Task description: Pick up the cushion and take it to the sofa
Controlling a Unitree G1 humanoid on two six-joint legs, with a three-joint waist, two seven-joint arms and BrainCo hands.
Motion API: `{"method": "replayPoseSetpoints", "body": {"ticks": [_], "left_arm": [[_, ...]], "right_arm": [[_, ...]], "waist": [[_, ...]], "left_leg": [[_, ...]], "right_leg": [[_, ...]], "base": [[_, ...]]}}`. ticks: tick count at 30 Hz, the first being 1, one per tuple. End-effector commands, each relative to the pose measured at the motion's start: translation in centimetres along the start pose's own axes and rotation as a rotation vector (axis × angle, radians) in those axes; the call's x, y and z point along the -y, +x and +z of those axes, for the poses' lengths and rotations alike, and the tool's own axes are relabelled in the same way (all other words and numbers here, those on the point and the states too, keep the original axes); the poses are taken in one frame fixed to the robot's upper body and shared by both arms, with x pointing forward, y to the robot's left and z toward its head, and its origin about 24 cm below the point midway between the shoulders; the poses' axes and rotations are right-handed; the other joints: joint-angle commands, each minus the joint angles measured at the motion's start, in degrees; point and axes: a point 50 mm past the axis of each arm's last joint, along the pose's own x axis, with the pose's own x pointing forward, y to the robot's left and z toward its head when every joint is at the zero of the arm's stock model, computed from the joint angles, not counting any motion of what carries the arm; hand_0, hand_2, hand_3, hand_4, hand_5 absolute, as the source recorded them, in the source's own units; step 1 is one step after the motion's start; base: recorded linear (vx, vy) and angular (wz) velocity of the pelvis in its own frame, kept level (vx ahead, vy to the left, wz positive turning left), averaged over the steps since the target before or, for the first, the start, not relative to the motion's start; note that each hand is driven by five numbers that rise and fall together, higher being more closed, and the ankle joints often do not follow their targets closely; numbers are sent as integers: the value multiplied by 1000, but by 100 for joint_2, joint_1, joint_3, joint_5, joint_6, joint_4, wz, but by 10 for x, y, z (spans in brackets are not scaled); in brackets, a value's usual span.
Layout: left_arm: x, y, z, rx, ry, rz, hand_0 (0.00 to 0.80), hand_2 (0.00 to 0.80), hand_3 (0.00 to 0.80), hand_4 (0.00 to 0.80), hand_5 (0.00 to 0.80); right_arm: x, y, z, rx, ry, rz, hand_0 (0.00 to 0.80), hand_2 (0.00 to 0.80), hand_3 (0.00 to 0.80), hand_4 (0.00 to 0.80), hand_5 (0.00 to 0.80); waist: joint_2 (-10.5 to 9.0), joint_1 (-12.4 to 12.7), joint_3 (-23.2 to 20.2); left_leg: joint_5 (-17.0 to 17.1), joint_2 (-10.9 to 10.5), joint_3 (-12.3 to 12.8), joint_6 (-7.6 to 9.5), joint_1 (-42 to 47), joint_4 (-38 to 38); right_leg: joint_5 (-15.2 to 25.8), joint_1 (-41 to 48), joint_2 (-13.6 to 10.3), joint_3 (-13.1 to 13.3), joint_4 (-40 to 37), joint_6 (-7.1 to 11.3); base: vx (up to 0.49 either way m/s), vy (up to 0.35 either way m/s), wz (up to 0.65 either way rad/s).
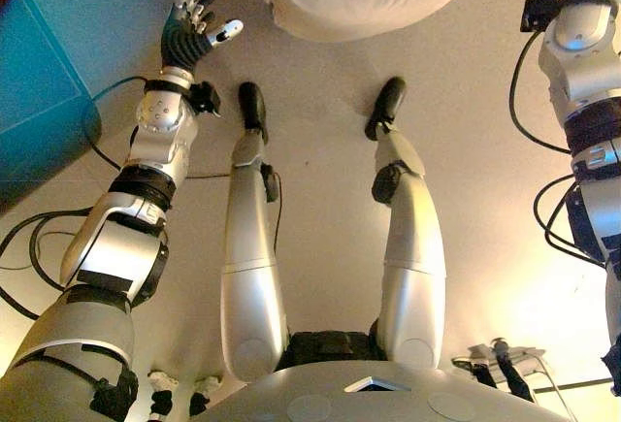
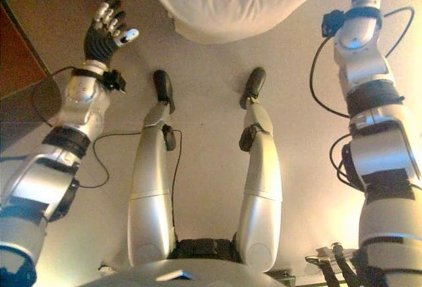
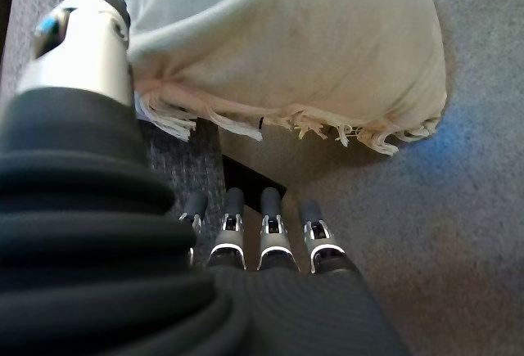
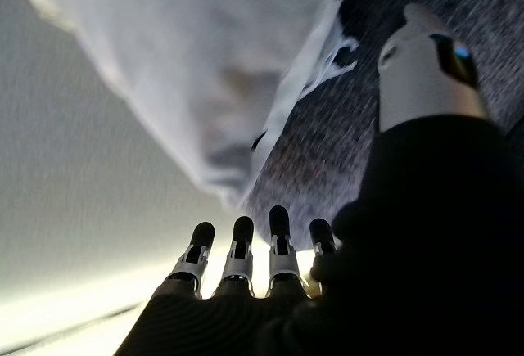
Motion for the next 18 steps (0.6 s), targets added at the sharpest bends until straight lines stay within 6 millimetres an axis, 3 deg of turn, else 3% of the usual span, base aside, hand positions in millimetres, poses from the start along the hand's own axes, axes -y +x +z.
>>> {"method": "replayPoseSetpoints", "body": {"ticks": [1, 6, 18], "left_arm": [[-5, 15, 35, 130, 66, -28, 0, 0, 0, 0, 0], [1, 31, 56, 139, 91, -126, 0, 0, 0, 0, 0], [26, 54, 85, 51, 71, -382, 0, 0, 0, 0, 0]], "right_arm": [[16, 5, 6, 10, 53, 17, 0, 0, 0, 0, 0], [11, 9, 6, -15, 154, 47, 0, 0, 0, 0, 0], [-6, 21, 45, 93, 210, 200, 0, 0, 0, 0, 0]], "waist": [[49, 190, -26], [103, 122, -26], [235, -119, -26]], "left_leg": [[115, -46, -270, -117, -192, -286], [114, -30, -220, -152, -282, -390], [156, -19, -92, -206, -512, -653]], "right_leg": [[-546, -43, -42, -15, 594, 372], [-534, -152, -50, 16, 487, 434], [-426, -476, 31, 189, 129, 550]], "base": [[0, 0, 0], [-5, 33, 1], [5, 75, -6]]}}
